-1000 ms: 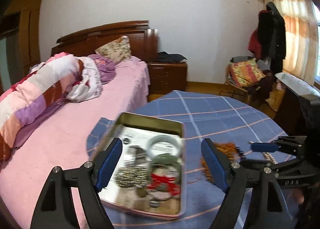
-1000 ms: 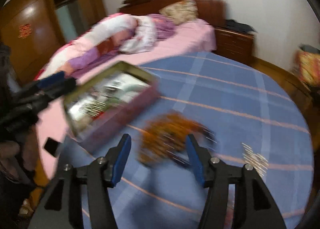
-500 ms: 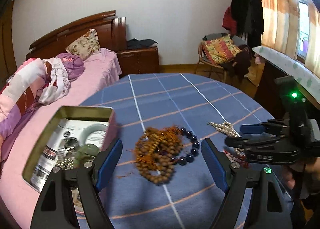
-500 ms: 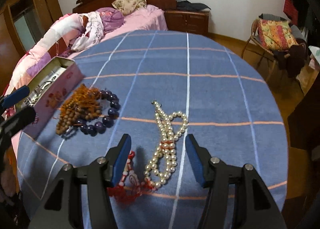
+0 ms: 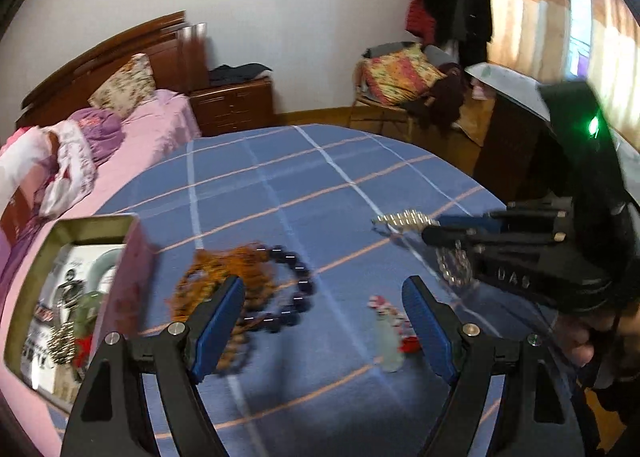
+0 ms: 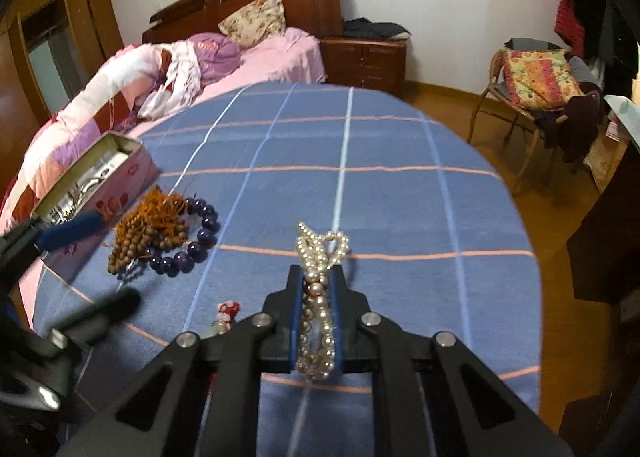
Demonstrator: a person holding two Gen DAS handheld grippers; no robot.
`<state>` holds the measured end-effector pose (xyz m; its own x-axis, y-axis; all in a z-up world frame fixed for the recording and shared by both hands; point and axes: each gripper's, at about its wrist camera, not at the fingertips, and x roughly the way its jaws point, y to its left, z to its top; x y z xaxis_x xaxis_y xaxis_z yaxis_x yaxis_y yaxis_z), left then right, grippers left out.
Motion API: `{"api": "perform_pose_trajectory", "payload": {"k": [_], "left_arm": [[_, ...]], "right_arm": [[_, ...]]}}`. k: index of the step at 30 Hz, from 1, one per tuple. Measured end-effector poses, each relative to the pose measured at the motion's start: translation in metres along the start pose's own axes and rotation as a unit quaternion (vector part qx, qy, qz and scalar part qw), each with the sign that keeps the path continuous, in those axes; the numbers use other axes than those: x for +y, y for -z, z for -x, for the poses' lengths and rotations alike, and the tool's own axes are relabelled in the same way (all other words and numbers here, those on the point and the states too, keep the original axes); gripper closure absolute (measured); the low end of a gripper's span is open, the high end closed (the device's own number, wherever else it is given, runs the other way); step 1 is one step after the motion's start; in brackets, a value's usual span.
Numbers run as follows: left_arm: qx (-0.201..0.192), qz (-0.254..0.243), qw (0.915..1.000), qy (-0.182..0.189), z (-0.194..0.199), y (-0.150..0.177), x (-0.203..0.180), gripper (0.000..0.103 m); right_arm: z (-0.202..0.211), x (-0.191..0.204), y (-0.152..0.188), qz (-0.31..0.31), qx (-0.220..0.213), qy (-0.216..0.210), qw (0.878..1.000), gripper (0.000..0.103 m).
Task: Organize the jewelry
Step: 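Grasp the white pearl necklace with the right gripper while the left grasps the red tassel pendant, then carry the pearl necklace and red pendant over the pink tin with both grippers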
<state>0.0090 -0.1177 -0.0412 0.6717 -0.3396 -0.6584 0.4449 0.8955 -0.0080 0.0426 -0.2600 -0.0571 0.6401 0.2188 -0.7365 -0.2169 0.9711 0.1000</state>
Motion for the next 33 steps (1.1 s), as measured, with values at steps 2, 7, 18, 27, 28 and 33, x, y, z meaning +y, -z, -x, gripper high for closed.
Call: {"api": "perform_pose_trajectory", "payload": {"k": [2, 7, 18, 27, 28, 33], "left_arm": [[0.012, -0.009, 0.9998, 0.016, -0.008, 0.000, -0.011, 0.022], [0.043, -0.018, 0.9984, 0.034, -0.023, 0.006, -0.025, 0.022], [0.095, -0.022, 0.9925, 0.074, -0.041, 0.013, -0.033, 0.095], [0.014, -0.020, 0.9994, 0.024, 0.015, -0.002, 0.005, 0.095], [0.005, -0.014, 0.9998, 0.015, 0.023, -0.004, 0.015, 0.095], [-0.024, 0.013, 0.9990, -0.034, 0.047, -0.010, 0.065, 0.095]], "right_arm": [[0.006, -0.004, 0.001, -0.004, -0.006, 0.001, 1.000, 0.088], [0.009, -0.004, 0.003, -0.010, -0.013, -0.002, 1.000, 0.088], [0.015, 0.006, 0.004, -0.007, -0.028, -0.020, 0.999, 0.088], [0.017, 0.039, -0.017, 0.031, -0.043, -0.035, 0.998, 0.088], [0.017, 0.043, -0.020, 0.035, -0.045, -0.036, 0.998, 0.088], [0.016, 0.074, -0.043, 0.069, -0.057, -0.052, 0.995, 0.088]]}}
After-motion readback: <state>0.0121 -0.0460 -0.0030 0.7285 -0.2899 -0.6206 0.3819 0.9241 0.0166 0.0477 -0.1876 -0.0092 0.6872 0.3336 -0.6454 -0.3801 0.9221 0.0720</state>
